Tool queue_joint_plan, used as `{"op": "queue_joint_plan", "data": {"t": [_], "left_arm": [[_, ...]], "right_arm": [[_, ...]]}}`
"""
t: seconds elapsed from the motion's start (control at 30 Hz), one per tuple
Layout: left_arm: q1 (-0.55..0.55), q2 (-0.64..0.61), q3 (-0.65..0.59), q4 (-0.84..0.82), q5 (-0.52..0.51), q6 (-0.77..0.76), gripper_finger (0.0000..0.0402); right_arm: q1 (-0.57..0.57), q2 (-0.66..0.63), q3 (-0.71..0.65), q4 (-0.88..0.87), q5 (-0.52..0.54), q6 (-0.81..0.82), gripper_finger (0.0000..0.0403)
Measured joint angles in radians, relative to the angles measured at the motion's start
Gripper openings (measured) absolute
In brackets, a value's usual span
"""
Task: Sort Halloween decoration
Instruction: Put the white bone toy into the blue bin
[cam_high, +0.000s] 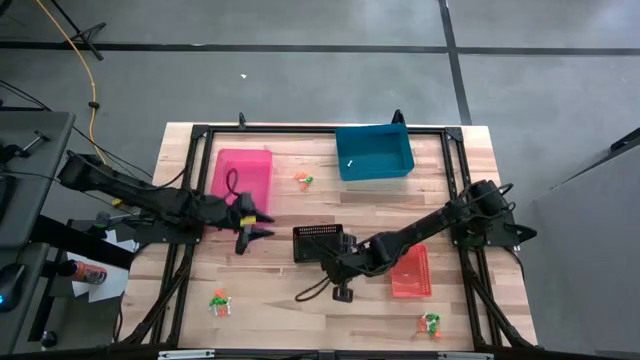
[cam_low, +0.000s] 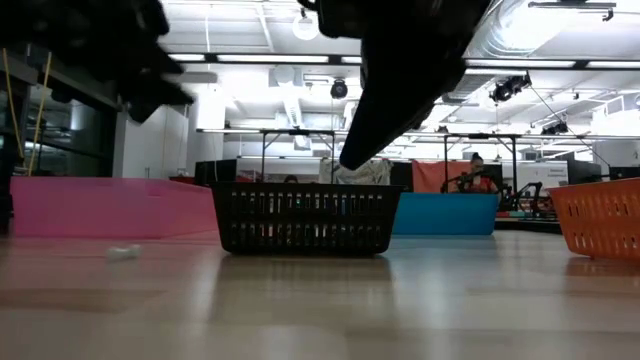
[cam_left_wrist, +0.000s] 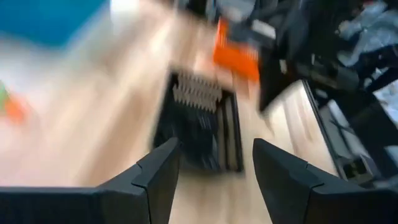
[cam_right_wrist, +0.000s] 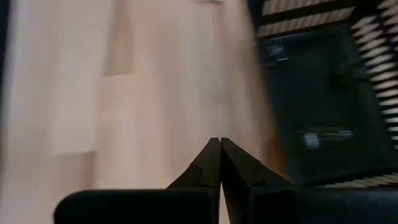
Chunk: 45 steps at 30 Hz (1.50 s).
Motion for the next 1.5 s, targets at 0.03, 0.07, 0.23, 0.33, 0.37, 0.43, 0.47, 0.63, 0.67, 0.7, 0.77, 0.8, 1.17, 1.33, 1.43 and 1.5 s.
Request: {"op": "queue_joint_plan", "data": {"t": [0.03,0.07,0.23,0.33,0.37,0.43,0.47,0.63,0.67,0.7,0.77,0.8,1.17,1.33,1.43,1.5], "left_arm": [[-0.026,0.009,0.000,-0.036,0.000,-0.066,0.0188],[-0.054,0.022,0.000,-0.062,-0.003,-0.126,0.0188],[-0.207,0.159,0.006,-0.089,-0.052,-0.380,0.0188],[-0.283,0.285,0.051,-0.137,-0.068,-0.505,0.0188],[-0.303,0.332,0.075,-0.166,-0.071,-0.539,0.0188],[-0.333,0.426,0.127,-0.237,-0.074,-0.607,0.0188],[-0.344,0.472,0.158,-0.279,-0.078,-0.636,0.0188],[-0.365,0.673,0.306,-0.469,-0.094,-0.732,0.0188],[-0.366,0.707,0.328,-0.488,-0.093,-0.740,0.0188],[-0.366,0.732,0.349,-0.507,-0.094,-0.742,0.0188],[-0.365,0.777,0.383,-0.539,-0.104,-0.733,0.0188],[-0.365,0.794,0.391,-0.548,-0.110,-0.731,0.0188],[-0.360,0.819,0.405,-0.617,-0.052,-0.853,0.0188],[-0.369,0.809,0.405,-0.685,-0.046,-0.853,0.0188],[-0.359,0.795,0.399,-0.726,-0.053,-0.859,0.0188],[-0.355,0.790,0.398,-0.733,-0.045,-0.864,0.0188]], "right_arm": [[-0.006,0.000,0.000,-0.008,0.015,-0.009,0.0000],[-0.014,0.000,0.000,-0.018,0.029,-0.013,0.0000],[-0.046,0.000,0.000,-0.065,0.055,-0.017,0.0000],[-0.056,0.000,0.000,-0.082,0.058,-0.010,0.0000],[-0.058,0.000,0.000,-0.086,0.058,-0.010,0.0000],[-0.059,0.000,0.000,-0.091,0.057,-0.010,0.0000],[-0.059,0.000,0.000,-0.090,0.057,-0.010,0.0000],[-0.054,0.000,0.000,-0.091,0.057,0.000,0.0000],[-0.053,0.000,0.000,-0.091,0.056,0.001,0.0000],[-0.051,0.000,0.000,-0.092,0.056,0.001,0.0000],[-0.049,0.000,0.000,-0.093,0.056,0.001,0.0000],[-0.048,0.000,0.000,-0.094,0.056,0.001,0.0000],[-0.048,0.000,0.000,-0.097,0.056,-0.002,0.0000],[-0.048,0.000,0.000,-0.093,0.061,-0.009,0.0000],[-0.050,0.000,0.000,-0.092,0.074,-0.009,0.0000],[-0.050,0.000,0.000,-0.093,0.074,-0.009,0.0000]]}}
